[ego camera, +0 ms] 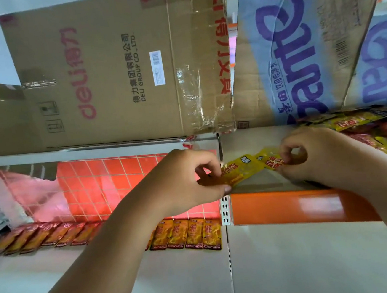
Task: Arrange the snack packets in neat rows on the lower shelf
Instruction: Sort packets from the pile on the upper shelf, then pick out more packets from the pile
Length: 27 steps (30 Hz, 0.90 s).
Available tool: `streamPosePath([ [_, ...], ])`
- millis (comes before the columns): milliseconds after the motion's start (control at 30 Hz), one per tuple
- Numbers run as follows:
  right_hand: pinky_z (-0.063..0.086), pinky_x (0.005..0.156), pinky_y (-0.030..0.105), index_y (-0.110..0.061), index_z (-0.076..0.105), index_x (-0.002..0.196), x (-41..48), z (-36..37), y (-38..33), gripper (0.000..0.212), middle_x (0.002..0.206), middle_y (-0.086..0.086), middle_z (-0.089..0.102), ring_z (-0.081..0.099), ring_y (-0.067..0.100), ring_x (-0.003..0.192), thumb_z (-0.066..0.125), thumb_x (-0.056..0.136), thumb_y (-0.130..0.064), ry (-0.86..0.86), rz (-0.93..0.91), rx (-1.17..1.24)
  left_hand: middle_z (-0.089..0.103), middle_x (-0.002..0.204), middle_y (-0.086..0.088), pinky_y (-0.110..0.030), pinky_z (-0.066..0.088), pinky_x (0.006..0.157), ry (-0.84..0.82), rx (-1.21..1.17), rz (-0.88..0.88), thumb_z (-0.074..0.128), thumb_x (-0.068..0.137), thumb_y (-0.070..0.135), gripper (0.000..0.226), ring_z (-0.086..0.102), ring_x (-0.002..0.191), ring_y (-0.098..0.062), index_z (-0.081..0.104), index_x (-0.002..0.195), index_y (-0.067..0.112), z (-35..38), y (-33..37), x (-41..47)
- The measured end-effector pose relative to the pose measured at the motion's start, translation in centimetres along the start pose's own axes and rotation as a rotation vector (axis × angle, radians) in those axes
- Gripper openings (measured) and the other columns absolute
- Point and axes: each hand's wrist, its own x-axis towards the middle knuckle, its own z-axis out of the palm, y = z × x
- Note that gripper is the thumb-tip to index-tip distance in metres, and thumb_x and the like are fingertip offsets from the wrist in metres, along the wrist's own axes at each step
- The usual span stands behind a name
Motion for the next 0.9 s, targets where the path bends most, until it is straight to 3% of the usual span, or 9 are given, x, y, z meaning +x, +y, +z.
streamPosePath([
  [67,0.043,0.067,0.028,-0.031,0.062,0.072,0.3,0.1,-0.2,0.021,0.082,-0.014,0.061,0.055,0.002,0.077,0.078,0.076,-0.044,-0.02,0.014,-0.018,0.07,0.09,0.017,-0.019,0.045,0.061,0.057,-0.066,0.024,0.083,0.078,0.04,0.019,0.063,0.077,0.006,0.068,0.087,0.032,0.0,-1.3,-0.7],
  [200,0.043,0.065,0.032,-0.047,0.061,0.08,0.2,-0.4,-0.9,0.02,0.077,-0.015,0.062,0.059,0.006,0.075,0.074,0.068,-0.055,-0.055,0.103,-0.032,0.07,0.092,0.015,-0.037,0.055,0.069,0.144,-0.169,0.072,0.076,0.074,0.047,0.022,0.066,0.09,-0.01,0.068,0.088,0.031,0.3,-4.7,-1.9],
  [300,0.047,0.063,0.036,-0.044,0.063,0.082,0.5,-0.4,-1.8,0.025,0.071,-0.013,0.064,0.061,0.015,0.066,0.078,0.066,-0.057,0.054,0.19,-0.052,0.067,0.091,0.018,-0.028,0.051,0.065,0.202,-0.194,0.071,0.075,0.073,0.048,0.025,0.064,0.084,-0.011,0.067,0.09,0.032,0.6,-8.3,-3.0],
  [367,0.052,0.06,0.037,-0.041,0.064,0.081,0.9,0.0,-3.6,0.023,0.065,-0.013,0.065,0.061,0.019,0.054,0.08,0.066,-0.047,0.114,0.229,-0.064,0.064,0.089,0.02,-0.016,0.044,0.061,0.238,-0.224,0.06,0.077,0.073,0.044,0.024,0.061,0.081,-0.006,0.065,0.092,0.034,0.7,-11.0,-3.9],
  [467,0.044,0.051,0.03,-0.036,0.062,0.081,2.0,1.1,-8.6,0.022,0.051,-0.005,0.061,0.053,0.014,0.039,0.079,0.067,-0.042,0.118,0.257,-0.044,0.063,0.094,0.019,-0.007,0.038,0.063,0.268,-0.239,0.046,0.077,0.075,0.038,0.027,0.059,0.081,-0.004,0.065,0.098,0.034,0.4,-15.1,-4.8],
  [667,0.049,0.058,0.034,-0.029,0.06,0.073,4.8,7.6,-19.3,0.023,0.072,-0.012,0.059,0.056,0.01,0.06,0.073,0.066,-0.048,0.056,0.233,-0.063,0.064,0.096,0.018,-0.009,0.04,0.059,0.304,-0.289,-0.052,0.082,0.078,0.031,0.042,0.062,0.076,-0.006,0.062,0.114,0.037,-0.3,-22.6,-6.9],
  [833,0.034,0.058,0.018,-0.026,0.055,0.077,6.1,17.5,-22.3,0.024,0.084,-0.009,0.052,0.049,0.009,0.074,0.073,0.075,-0.041,-0.06,0.173,-0.082,0.063,0.102,0.011,-0.007,0.036,0.066,0.282,-0.194,-0.176,0.071,0.071,0.05,0.053,0.056,0.075,-0.001,0.061,0.122,0.036,0.9,-28.4,-9.2],
  [900,0.036,0.057,0.021,-0.026,0.055,0.078,6.3,22.2,-21.8,0.022,0.085,-0.008,0.051,0.051,0.011,0.073,0.073,0.076,-0.037,-0.108,0.204,-0.018,0.062,0.11,0.009,-0.016,0.04,0.07,0.276,-0.153,-0.228,0.068,0.07,0.054,0.063,0.054,0.077,-0.003,0.059,0.129,0.036,1.7,-30.1,-10.3],
])
